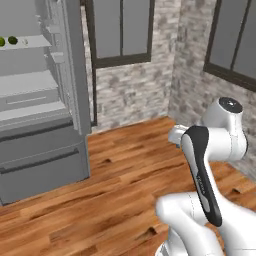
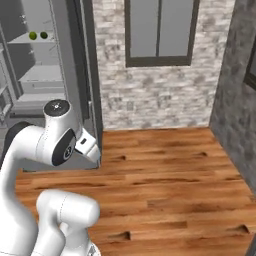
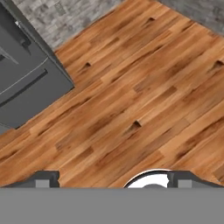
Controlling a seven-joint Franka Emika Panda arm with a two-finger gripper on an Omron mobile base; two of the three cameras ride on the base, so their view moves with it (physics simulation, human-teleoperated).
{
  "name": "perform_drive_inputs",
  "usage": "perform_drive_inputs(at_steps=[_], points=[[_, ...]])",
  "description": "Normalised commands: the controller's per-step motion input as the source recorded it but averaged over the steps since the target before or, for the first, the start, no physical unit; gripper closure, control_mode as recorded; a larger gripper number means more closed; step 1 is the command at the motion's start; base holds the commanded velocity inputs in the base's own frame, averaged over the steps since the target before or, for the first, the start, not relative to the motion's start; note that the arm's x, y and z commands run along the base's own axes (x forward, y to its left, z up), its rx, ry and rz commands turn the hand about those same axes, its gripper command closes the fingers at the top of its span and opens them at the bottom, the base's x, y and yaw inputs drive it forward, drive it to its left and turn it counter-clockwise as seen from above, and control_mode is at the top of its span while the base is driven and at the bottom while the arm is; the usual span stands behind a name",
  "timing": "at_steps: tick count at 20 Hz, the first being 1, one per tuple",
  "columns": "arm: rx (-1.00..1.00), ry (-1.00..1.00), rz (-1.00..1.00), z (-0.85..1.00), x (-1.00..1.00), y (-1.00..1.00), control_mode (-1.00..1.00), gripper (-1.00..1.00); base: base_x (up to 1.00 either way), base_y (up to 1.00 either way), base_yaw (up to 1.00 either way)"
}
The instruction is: Place one lime and one fish in each tupperware on the nearby counter, to pack two identical lunches.
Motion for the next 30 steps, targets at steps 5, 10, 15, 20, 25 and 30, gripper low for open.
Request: perform_drive_inputs(at_steps=[5, 10, 15, 20, 25, 30], points=[[0.00, 0.00, 0.00, 0.00, 0.00, 0.00, 1.00, -1.00, 0.19, 1.00, 0.27], [0.00, 0.00, 0.00, 0.00, 0.00, 0.00, 1.00, -1.00, 0.88, 1.00, 0.23], [0.00, 0.00, 0.00, 0.00, 0.00, 0.00, 1.00, -1.00, 1.00, 0.85, 0.21], [0.00, 0.00, 0.00, 0.00, 0.00, 0.00, 1.00, -1.00, 1.00, 0.33, 0.18], [0.00, 0.00, 0.00, 0.00, 0.00, 0.00, 1.00, -1.00, 1.00, -0.13, 0.19], [0.00, 0.00, 0.00, 0.00, 0.00, 0.00, 1.00, -1.00, 1.00, -0.14, 0.22]])
